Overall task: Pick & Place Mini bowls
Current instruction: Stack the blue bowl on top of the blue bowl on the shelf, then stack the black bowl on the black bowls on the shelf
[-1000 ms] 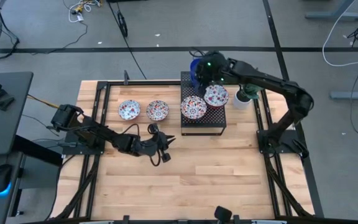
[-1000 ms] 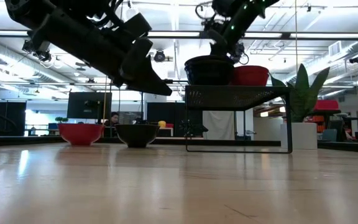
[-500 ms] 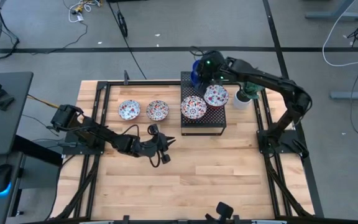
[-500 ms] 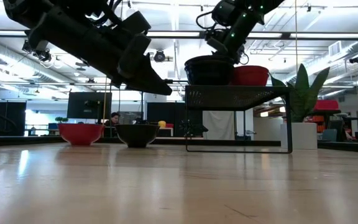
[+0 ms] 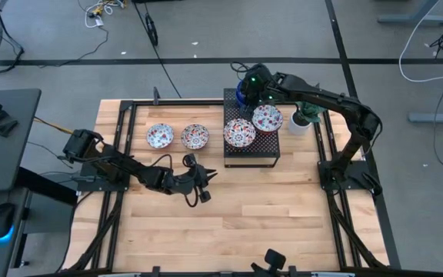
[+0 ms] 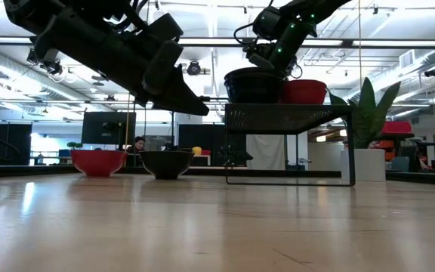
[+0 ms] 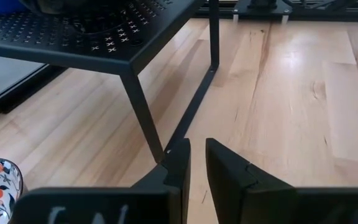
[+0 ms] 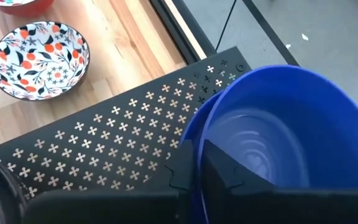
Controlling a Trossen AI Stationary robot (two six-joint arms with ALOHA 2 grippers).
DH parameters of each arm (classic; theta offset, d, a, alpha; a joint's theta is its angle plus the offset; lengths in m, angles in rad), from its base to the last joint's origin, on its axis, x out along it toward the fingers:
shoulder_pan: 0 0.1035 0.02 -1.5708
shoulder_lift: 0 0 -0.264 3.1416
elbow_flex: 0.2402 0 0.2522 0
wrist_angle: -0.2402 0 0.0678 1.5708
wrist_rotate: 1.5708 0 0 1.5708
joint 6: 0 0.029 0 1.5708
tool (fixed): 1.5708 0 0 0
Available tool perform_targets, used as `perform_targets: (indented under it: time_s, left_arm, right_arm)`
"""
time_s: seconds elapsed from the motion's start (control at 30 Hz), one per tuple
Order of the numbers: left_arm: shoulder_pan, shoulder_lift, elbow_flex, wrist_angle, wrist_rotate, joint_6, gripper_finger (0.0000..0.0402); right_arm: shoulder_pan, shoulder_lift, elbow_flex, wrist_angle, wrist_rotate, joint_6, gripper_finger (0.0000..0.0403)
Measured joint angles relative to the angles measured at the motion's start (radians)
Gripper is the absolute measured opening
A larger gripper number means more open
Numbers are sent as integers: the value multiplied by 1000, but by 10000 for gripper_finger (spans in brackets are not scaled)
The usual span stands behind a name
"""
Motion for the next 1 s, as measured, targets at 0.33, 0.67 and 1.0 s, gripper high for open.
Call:
perform_targets:
  time_s: [0.33, 0.67, 1.0]
  left_arm:
    - [0, 0, 0, 0, 24, 0, 53]
    - [0, 0, 0, 0, 24, 0, 53]
    - [-46, -68, 0, -52, -7, 12, 53]
  right_arm:
    - [-10, 0, 0, -1, -45, 39, 89]
    - [-46, -65, -1, 15, -143, 41, 142]
    - [199, -299, -61, 52, -149, 56, 83]
